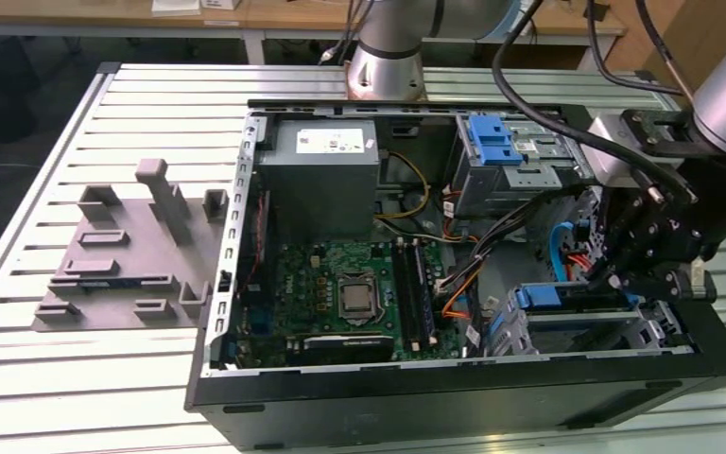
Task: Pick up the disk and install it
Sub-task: 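Insert the first disk wire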
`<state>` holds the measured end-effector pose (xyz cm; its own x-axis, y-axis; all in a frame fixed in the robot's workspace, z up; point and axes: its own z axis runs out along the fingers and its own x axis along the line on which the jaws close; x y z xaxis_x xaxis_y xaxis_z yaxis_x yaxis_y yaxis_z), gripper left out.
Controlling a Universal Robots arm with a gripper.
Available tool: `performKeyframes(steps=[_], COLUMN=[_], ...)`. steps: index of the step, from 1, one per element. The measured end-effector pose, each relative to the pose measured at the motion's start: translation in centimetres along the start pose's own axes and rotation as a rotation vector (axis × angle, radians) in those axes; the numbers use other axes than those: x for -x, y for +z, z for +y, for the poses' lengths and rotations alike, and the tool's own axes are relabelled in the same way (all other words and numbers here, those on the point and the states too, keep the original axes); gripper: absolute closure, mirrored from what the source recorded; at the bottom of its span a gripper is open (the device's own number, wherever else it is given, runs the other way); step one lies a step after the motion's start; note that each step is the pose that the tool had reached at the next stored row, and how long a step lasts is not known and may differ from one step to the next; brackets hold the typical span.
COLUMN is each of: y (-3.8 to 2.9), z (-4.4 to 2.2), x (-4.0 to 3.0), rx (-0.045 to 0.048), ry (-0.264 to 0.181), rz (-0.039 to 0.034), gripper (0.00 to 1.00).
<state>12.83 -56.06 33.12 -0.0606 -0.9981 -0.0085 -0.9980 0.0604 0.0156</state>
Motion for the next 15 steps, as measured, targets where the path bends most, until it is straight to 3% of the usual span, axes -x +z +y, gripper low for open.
performKeyframes(steps=[14,15], y=[0.27,0.19], z=[-0.01,0.0], x=[0.0,0.0], rx=[0.002,0.002], ry=[0.0,0.0], rz=[-0.0004,-0.0006], gripper=[0.83,0.76])
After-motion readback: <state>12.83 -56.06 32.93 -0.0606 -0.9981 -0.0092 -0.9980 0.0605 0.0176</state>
